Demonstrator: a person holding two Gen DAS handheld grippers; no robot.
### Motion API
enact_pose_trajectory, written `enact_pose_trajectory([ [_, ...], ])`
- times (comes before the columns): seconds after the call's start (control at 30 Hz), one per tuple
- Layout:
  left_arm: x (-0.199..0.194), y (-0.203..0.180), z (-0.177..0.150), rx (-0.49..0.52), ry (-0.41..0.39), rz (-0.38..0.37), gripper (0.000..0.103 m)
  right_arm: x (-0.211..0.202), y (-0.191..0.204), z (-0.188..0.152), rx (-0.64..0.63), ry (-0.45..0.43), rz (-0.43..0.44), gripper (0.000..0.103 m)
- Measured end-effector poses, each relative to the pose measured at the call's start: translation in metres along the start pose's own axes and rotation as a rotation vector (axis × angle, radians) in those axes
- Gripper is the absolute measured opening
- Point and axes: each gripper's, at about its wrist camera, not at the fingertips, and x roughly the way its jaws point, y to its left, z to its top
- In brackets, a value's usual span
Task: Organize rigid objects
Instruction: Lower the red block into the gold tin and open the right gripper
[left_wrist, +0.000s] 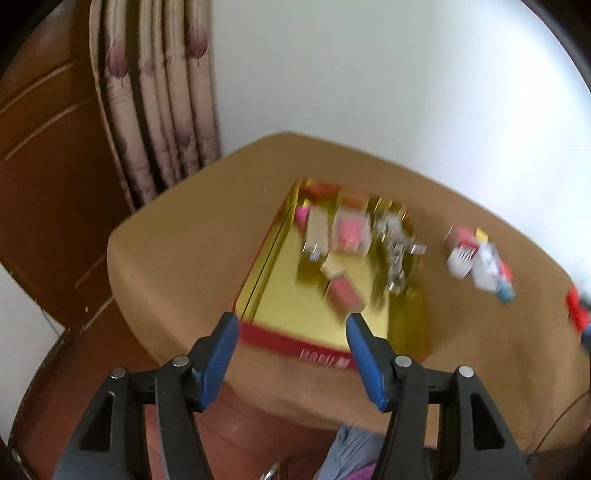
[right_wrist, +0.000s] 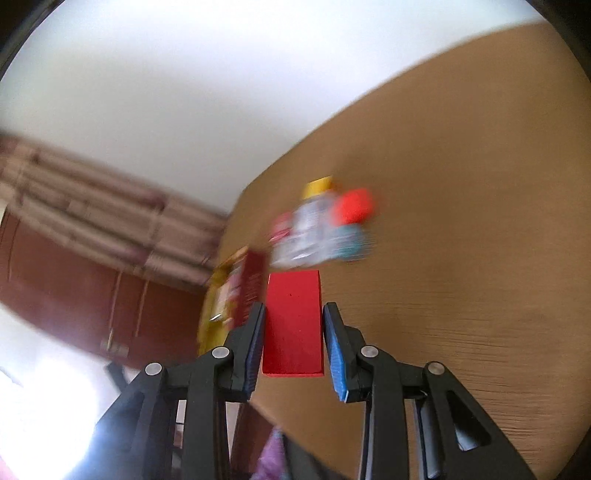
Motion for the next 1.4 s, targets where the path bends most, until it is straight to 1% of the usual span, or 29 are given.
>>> enact_pose_trajectory([
  [0.07,0.009,0.008,-0.011,-0.019,0.030,-0.011,0.062,0.033,0.032,0.004,-0.048,0.054,0.032,0.029],
  [0.1,0.013,0.012,-0.013,-0.030,0.051,-0.001,0.062,0.060,0.053,0.006,-0.076,0.096,0.054,0.029],
  [0.13,0.017,0.016,-0.016,-0.047,0.060,-0.004,0.062,0.075,0.064,0.005,-0.092,0.119,0.065,0.029],
  [0.17,0.020,0.024,-0.017,-0.080,0.070,-0.022,0.062,0.100,0.082,0.005,-0.119,0.152,0.076,0.029],
  [0.27,0.023,0.041,-0.018,-0.162,0.070,-0.078,0.062,0.156,0.110,0.005,-0.161,0.217,0.078,0.029],
  [0.33,0.024,0.050,-0.017,-0.201,0.074,-0.099,0.062,0.198,0.117,0.004,-0.152,0.263,0.074,0.029],
  [0.4,0.026,0.059,-0.017,-0.245,0.077,-0.128,0.062,0.231,0.119,0.002,-0.153,0.299,0.048,0.029],
  [0.5,0.031,0.065,-0.018,-0.275,0.104,-0.163,0.062,0.264,0.120,-0.002,-0.162,0.325,0.000,0.029],
  [0.53,0.032,0.065,-0.018,-0.279,0.112,-0.168,0.062,0.270,0.120,-0.003,-0.169,0.326,-0.014,0.029],
  [0.6,0.033,0.065,-0.019,-0.277,0.119,-0.180,0.062,0.283,0.122,-0.005,-0.210,0.316,-0.071,0.030],
  [0.63,0.032,0.064,-0.019,-0.272,0.116,-0.186,0.062,0.286,0.123,-0.005,-0.233,0.313,-0.090,0.030],
  [0.7,0.030,0.062,-0.018,-0.261,0.105,-0.190,0.062,0.292,0.129,-0.007,-0.302,0.294,-0.155,0.032],
  [0.77,0.027,0.058,-0.018,-0.242,0.093,-0.187,0.062,0.297,0.132,-0.008,-0.337,0.290,-0.165,0.032],
  [0.83,0.027,0.054,-0.018,-0.220,0.096,-0.181,0.062,0.294,0.137,-0.009,-0.378,0.269,-0.194,0.039],
  [0.9,0.029,0.051,-0.020,-0.207,0.116,-0.183,0.062,0.281,0.142,-0.013,-0.416,0.210,-0.221,0.060],
  [0.93,0.031,0.051,-0.020,-0.206,0.124,-0.186,0.062,0.273,0.141,-0.012,-0.407,0.180,-0.224,0.064],
  [0.97,0.031,0.051,-0.021,-0.212,0.129,-0.190,0.062,0.260,0.138,-0.012,-0.388,0.138,-0.235,0.075],
  [1.0,0.031,0.052,-0.021,-0.217,0.129,-0.194,0.062,0.236,0.131,-0.014,-0.370,0.075,-0.267,0.085],
  [1.03,0.030,0.053,-0.022,-0.223,0.128,-0.198,0.062,0.222,0.127,-0.017,-0.367,0.036,-0.285,0.087],
  [1.07,0.031,0.053,-0.022,-0.228,0.129,-0.200,0.062,0.196,0.117,-0.020,-0.373,-0.020,-0.316,0.089],
  [1.1,0.032,0.053,-0.022,-0.230,0.134,-0.202,0.062,0.178,0.108,-0.022,-0.388,-0.051,-0.361,0.092],
  [1.13,0.033,0.053,-0.022,-0.233,0.141,-0.205,0.062,0.165,0.101,-0.024,-0.403,-0.066,-0.407,0.094],
  [1.17,0.035,0.052,-0.023,-0.237,0.150,-0.209,0.062,0.150,0.088,-0.023,-0.435,-0.074,-0.491,0.095],
  [1.2,0.036,0.052,-0.023,-0.239,0.157,-0.211,0.062,0.141,0.077,-0.021,-0.466,-0.065,-0.549,0.095],
  [1.27,0.038,0.050,-0.024,-0.236,0.170,-0.214,0.062,0.132,0.058,-0.016,-0.497,-0.046,-0.626,0.095],
  [1.33,0.039,0.047,-0.024,-0.229,0.175,-0.213,0.062,0.130,0.038,-0.007,-0.491,-0.001,-0.653,0.088],
  [1.4,0.039,0.045,-0.024,-0.216,0.176,-0.207,0.062,0.130,0.023,0.005,-0.451,0.026,-0.639,0.078],
])
